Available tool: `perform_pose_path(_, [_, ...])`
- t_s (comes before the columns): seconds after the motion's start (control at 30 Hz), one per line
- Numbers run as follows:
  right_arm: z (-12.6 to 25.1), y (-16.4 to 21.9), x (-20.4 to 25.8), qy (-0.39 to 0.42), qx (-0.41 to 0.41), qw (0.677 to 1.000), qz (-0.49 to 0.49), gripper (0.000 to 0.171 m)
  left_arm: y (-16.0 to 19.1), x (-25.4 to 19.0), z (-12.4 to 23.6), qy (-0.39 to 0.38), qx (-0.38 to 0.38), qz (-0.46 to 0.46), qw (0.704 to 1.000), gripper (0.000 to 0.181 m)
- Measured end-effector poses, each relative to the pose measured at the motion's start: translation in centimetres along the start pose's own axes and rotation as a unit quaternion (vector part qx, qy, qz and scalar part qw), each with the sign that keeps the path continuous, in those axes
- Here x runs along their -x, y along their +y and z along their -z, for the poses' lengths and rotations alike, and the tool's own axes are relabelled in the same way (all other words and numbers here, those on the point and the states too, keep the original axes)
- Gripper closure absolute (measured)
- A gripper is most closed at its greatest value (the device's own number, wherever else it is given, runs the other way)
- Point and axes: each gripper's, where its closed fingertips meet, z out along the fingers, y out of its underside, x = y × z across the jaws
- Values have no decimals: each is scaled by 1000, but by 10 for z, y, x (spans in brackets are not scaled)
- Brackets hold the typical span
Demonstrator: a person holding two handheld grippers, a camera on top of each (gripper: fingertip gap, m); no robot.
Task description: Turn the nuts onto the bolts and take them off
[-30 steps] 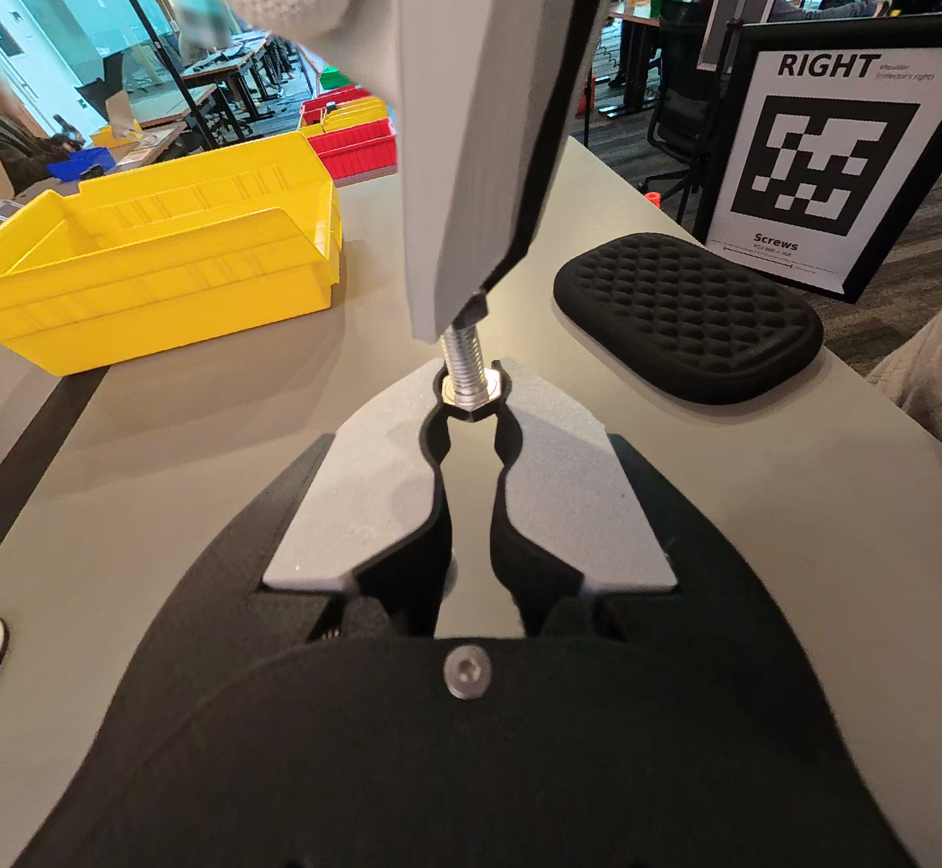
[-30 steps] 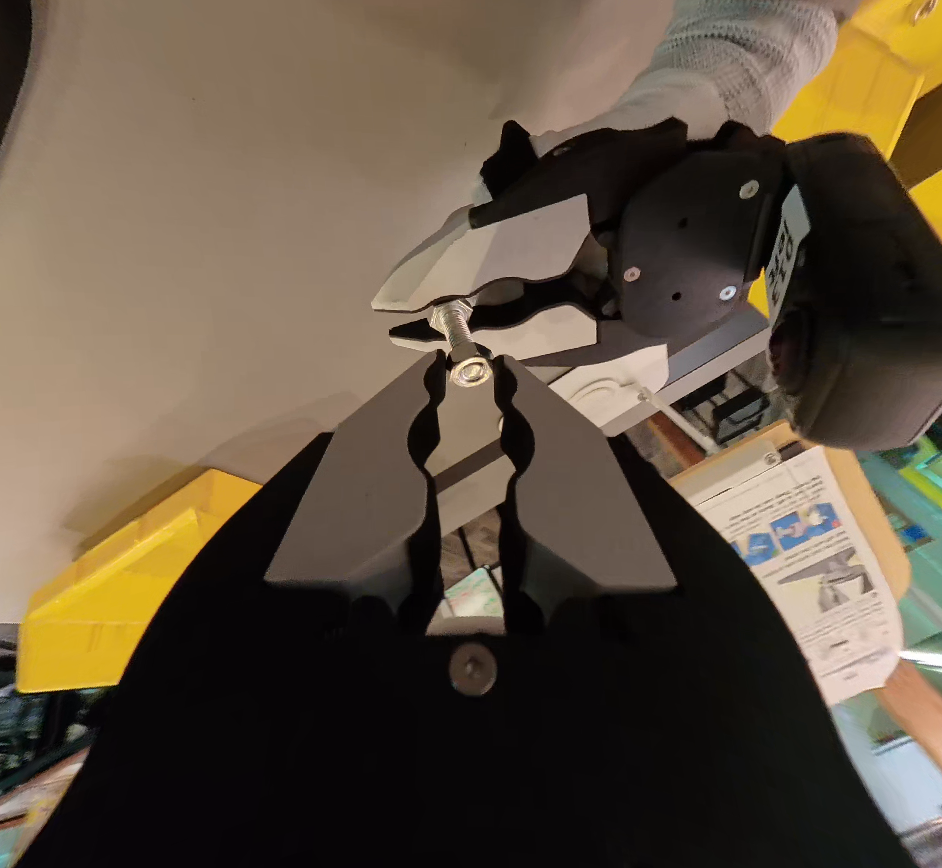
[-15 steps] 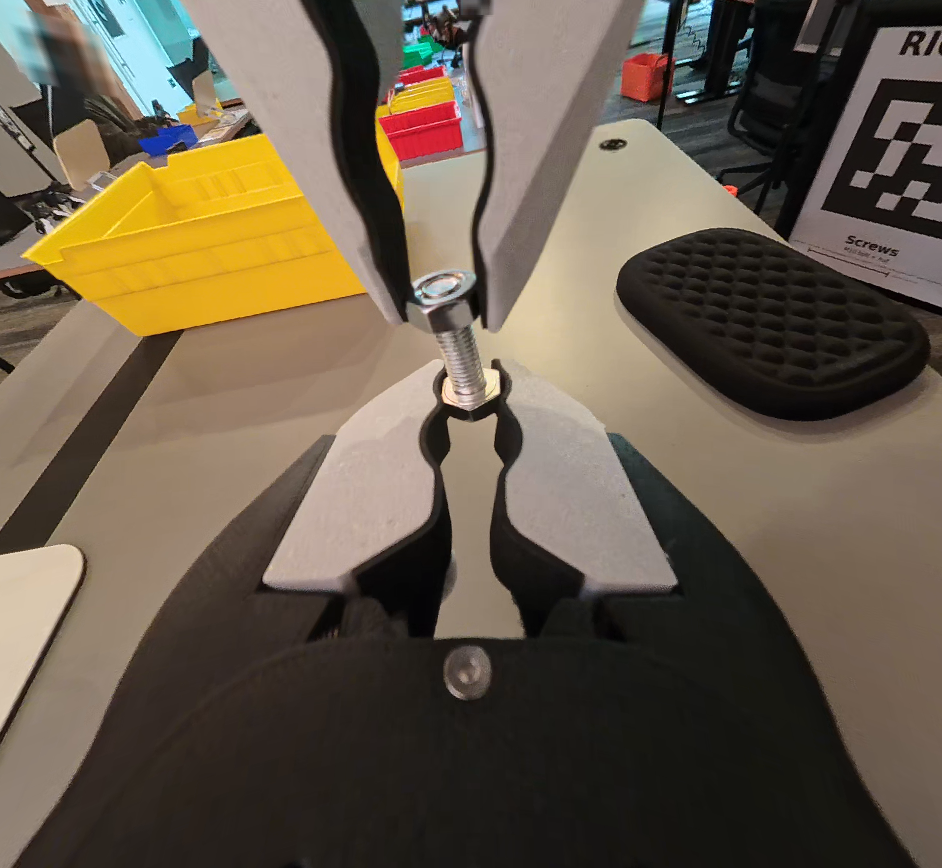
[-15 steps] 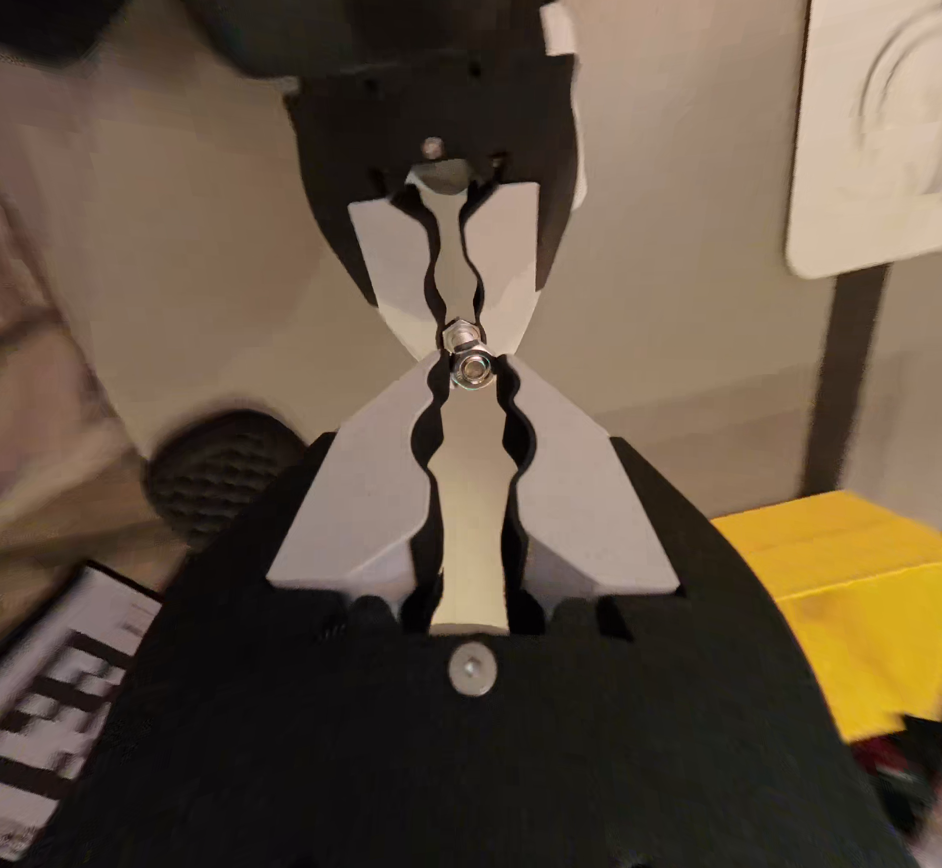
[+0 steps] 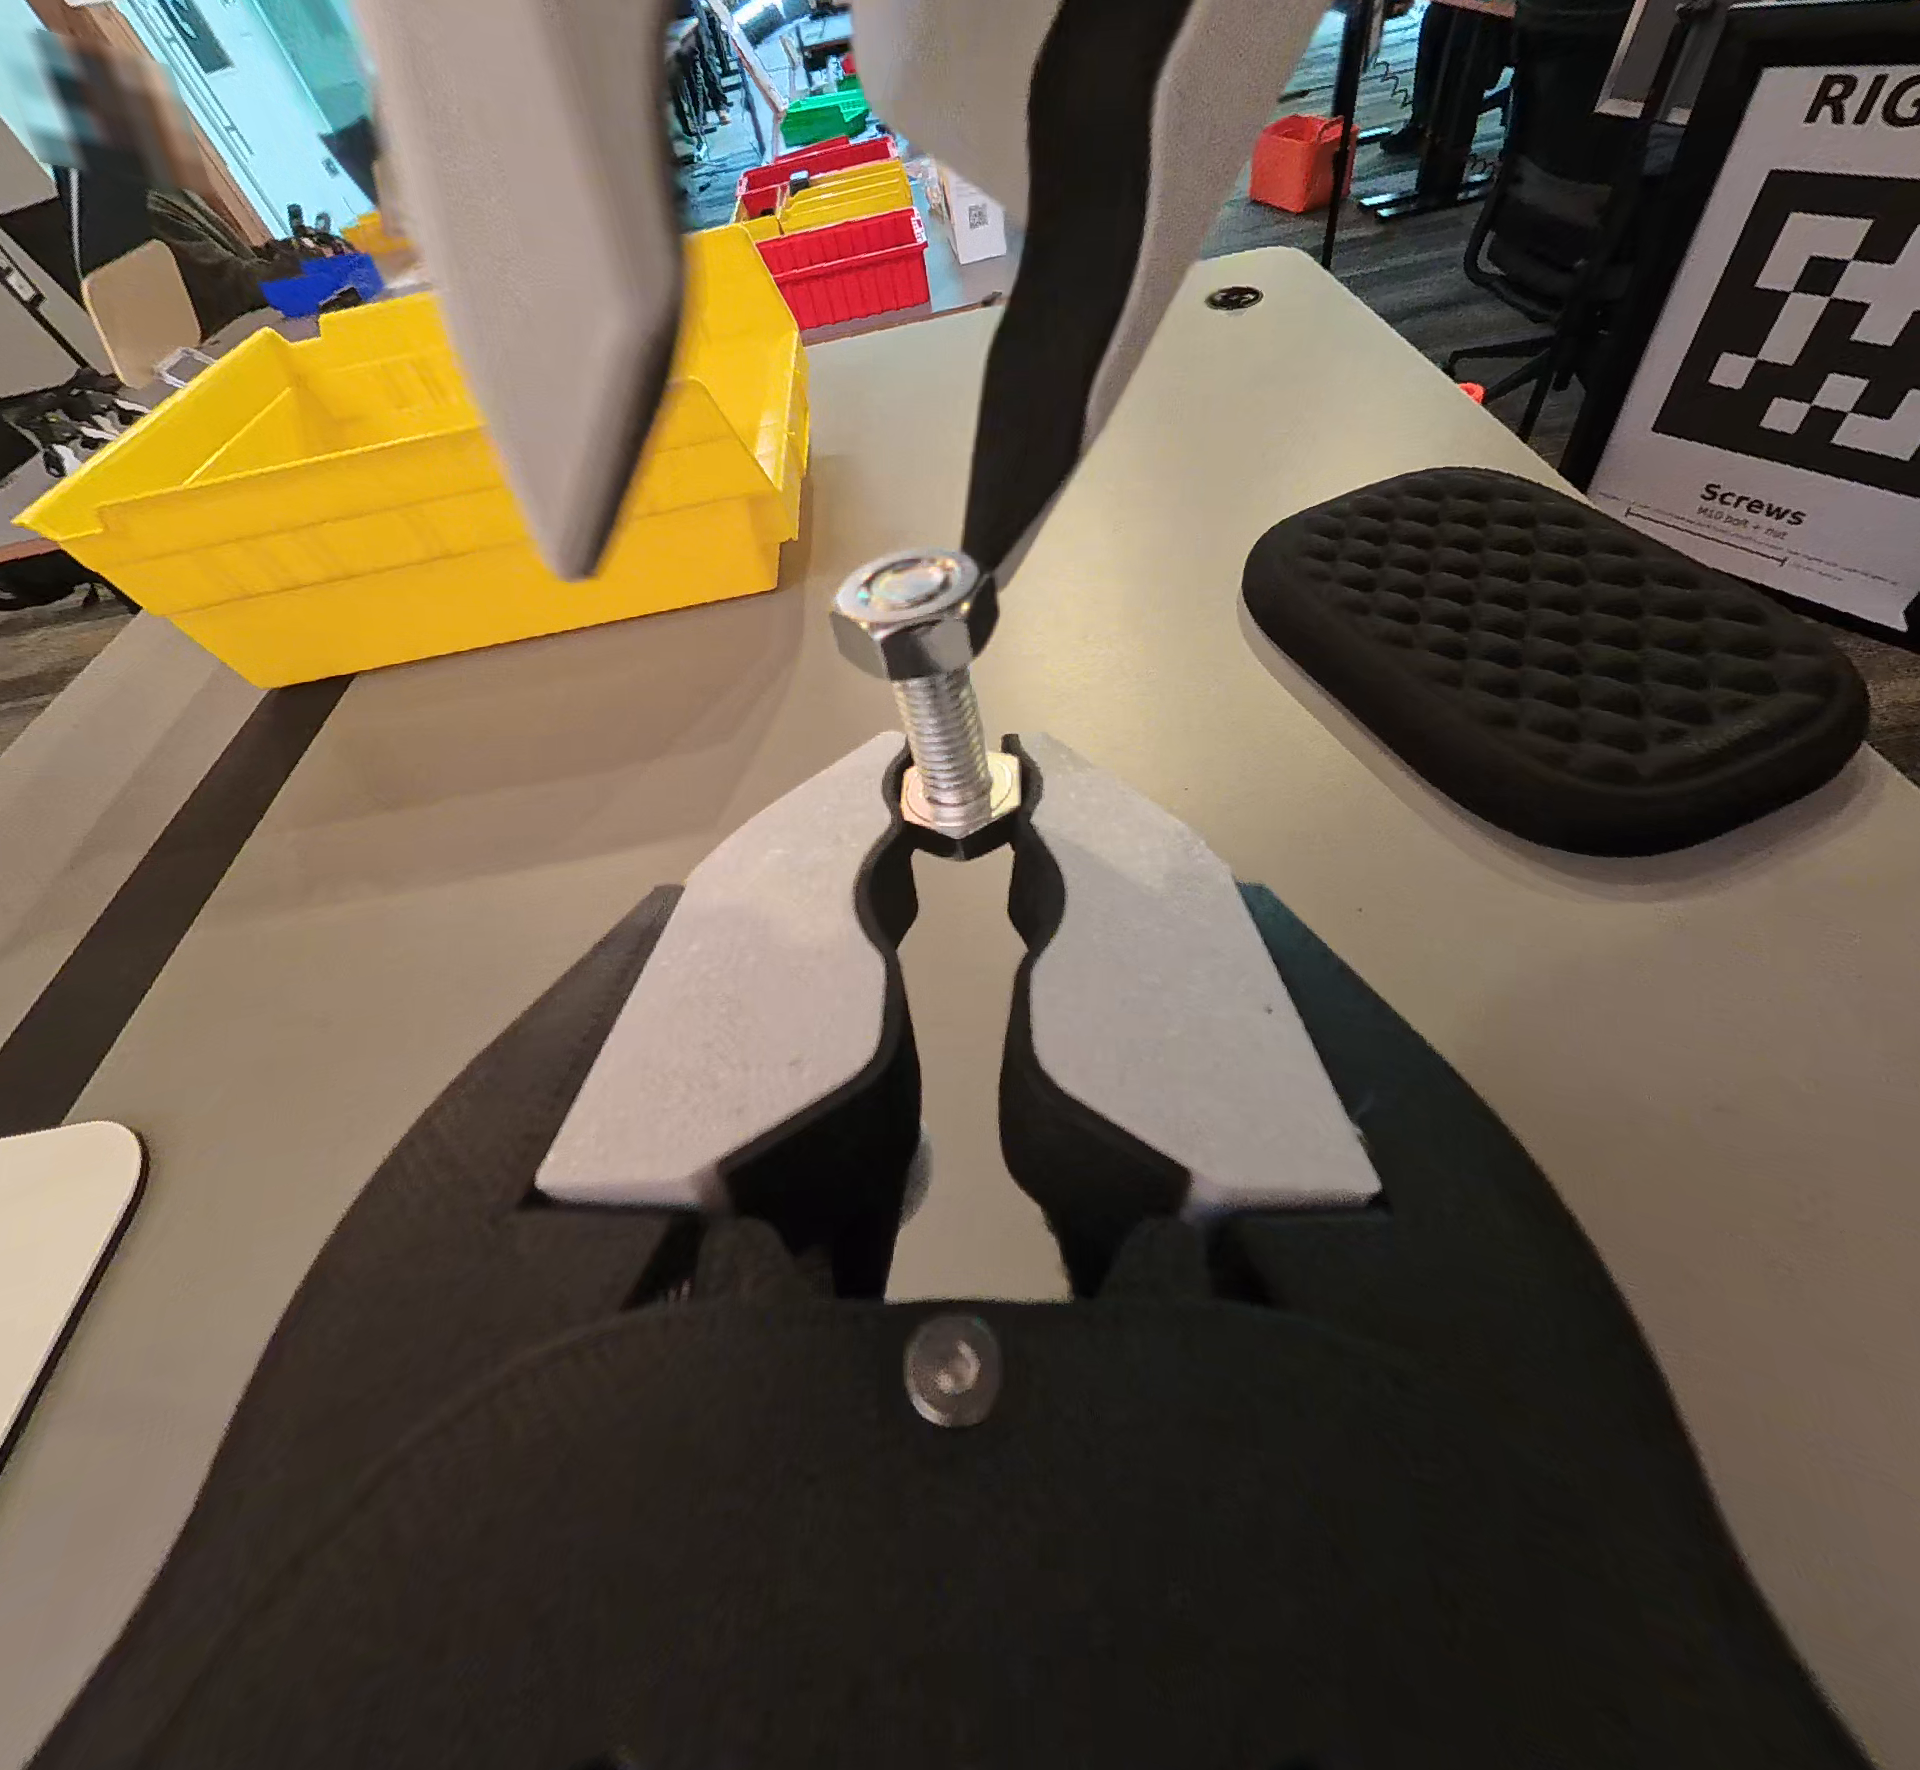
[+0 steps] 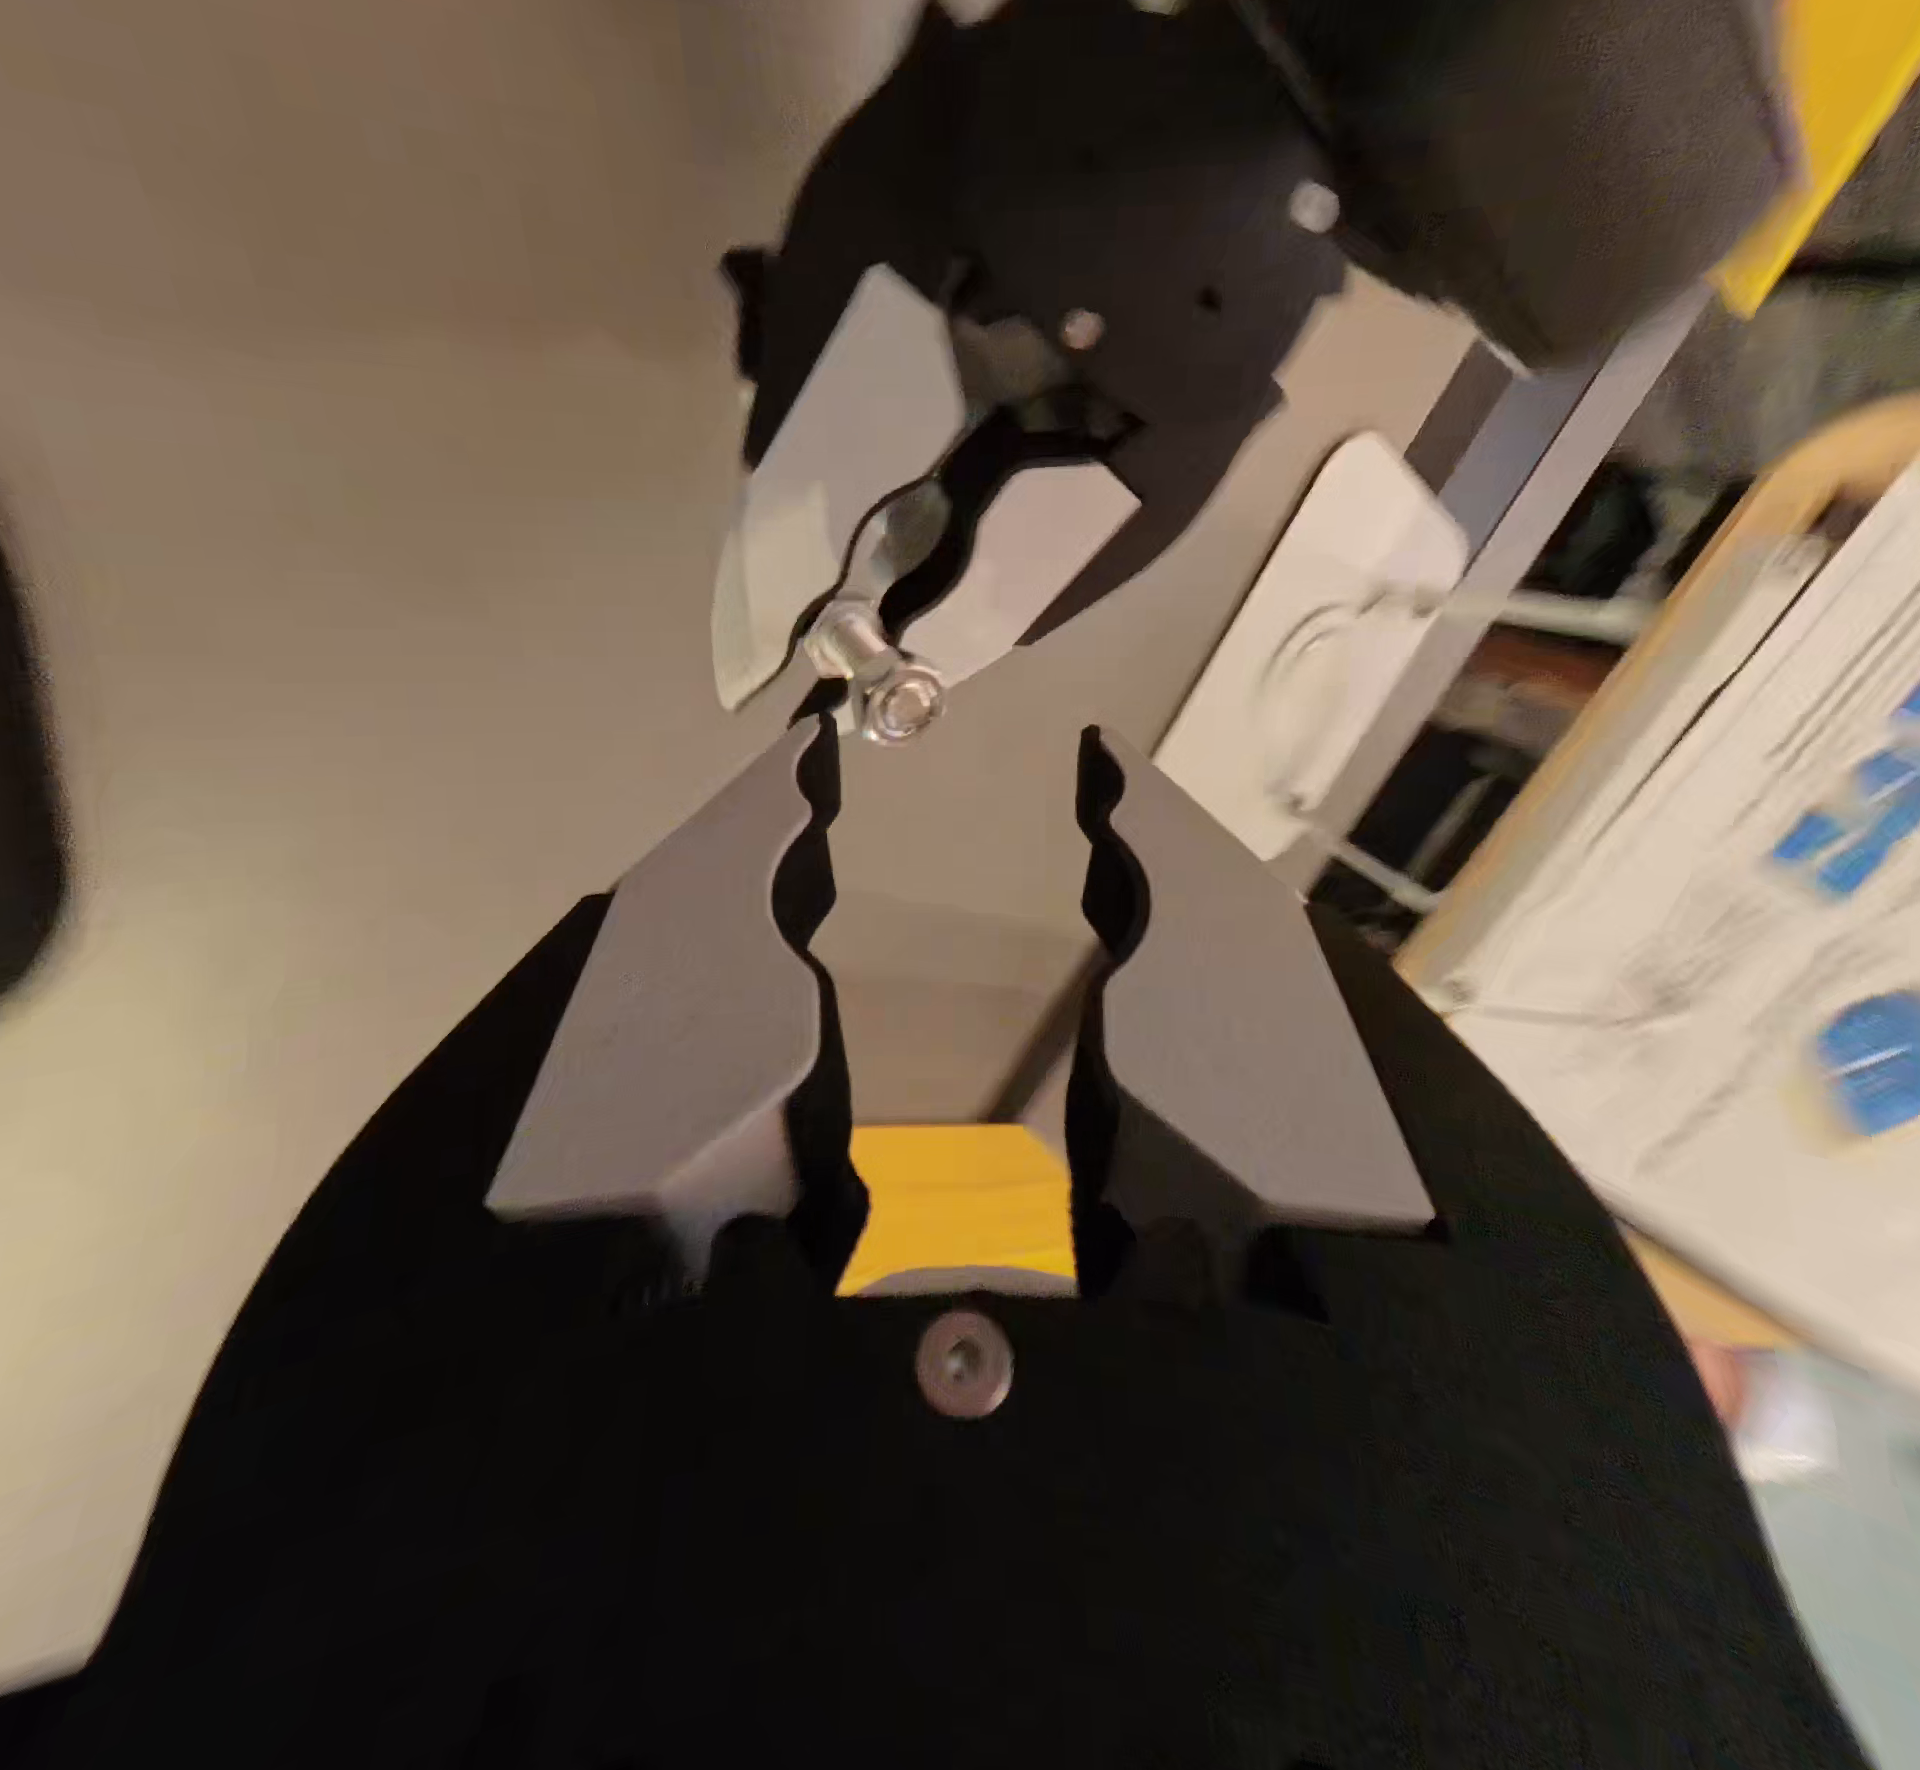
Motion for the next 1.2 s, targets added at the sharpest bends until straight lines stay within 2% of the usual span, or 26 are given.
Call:
perform_pose_path(0.1, [0,-6,11,11,9,986,169,133,0,-2,1,6,-1,1,1000,167])
perform_pose_path(0.27, [0,-9,12,11,21,957,288,139,-1,-6,1,16,-3,-4,1000,168])
perform_pose_path(0.43, [-1,-9,17,-9,23,943,333,146,-3,-11,0,30,-7,-8,999,168])
perform_pose_path(0.7, [-2,-15,25,-32,10,941,338,154,-2,-23,-3,54,-1,-22,998,167])
perform_pose_path(0.83, [-2,-15,27,-58,6,963,263,155,-1,-22,-3,51,1,-25,998,167])
perform_pose_path(0.93, [-3,-11,24,-83,8,987,135,155,-1,-17,-2,39,-1,-20,999,167])
perform_pose_path(1.03, [-5,-8,21,-110,19,993,-21,155,0,-11,-1,26,0,-15,1000,167])
perform_pose_path(1.13, [-7,-5,24,-151,33,968,-200,155,3,-10,-3,21,6,-13,1000,167])
perform_pose_path(1.2, [-8,-4,23,-175,29,926,-332,155,3,-8,-4,18,5,-9,1000,167])
